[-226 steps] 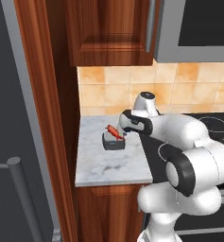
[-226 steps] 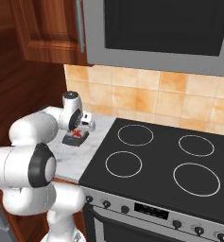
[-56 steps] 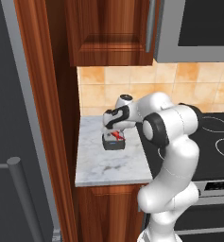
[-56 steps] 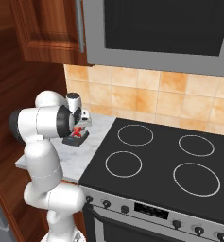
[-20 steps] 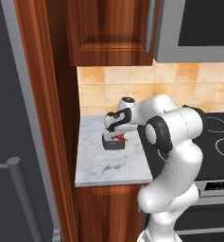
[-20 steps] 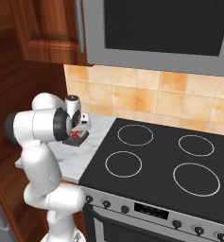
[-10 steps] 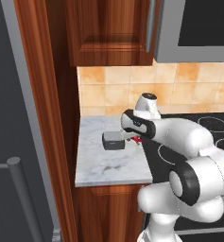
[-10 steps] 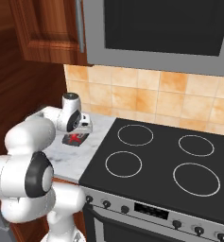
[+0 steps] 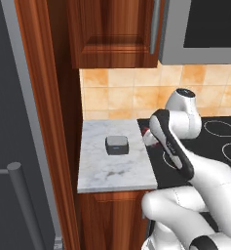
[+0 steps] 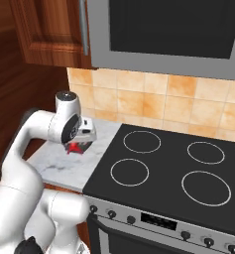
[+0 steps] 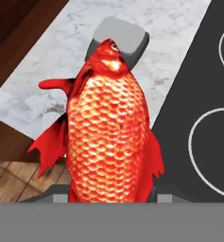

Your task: Take the fish from the fridge and place it on the digital scale on the counter by the fridge. Wait a few seconds for a reading, then move it to the plate on the dining counter.

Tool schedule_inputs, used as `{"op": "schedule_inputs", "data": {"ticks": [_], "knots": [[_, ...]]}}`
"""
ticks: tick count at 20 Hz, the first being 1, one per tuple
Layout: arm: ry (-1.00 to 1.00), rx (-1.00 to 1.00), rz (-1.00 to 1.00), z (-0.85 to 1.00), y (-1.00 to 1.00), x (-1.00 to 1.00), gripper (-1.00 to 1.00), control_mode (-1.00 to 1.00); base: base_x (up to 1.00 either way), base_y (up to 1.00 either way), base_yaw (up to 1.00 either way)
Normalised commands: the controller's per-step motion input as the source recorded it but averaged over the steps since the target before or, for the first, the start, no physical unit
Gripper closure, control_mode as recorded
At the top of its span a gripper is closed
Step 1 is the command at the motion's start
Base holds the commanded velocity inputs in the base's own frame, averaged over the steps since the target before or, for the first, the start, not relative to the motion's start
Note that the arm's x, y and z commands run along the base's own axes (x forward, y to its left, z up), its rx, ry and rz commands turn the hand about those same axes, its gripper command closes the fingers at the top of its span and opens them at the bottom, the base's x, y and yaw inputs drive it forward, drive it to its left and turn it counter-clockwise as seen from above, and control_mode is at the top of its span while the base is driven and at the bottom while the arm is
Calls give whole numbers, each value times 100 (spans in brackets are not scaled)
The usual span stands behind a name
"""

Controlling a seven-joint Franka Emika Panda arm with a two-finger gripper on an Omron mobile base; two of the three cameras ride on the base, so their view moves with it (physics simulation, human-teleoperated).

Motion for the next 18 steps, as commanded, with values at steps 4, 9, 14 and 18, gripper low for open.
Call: {"op": "schedule_inputs", "data": {"ticks": [4,9,14,18], "knots": [[0,0,0,54,-34,-100,100,-100,0,0,0],[0,0,-9,50,-7,-100,100,-100,0,0,0],[0,0,-19,38,-28,-73,100,-100,0,0,0],[-1,0,-4,1,-1,-2,100,-100,0,0,0]]}}
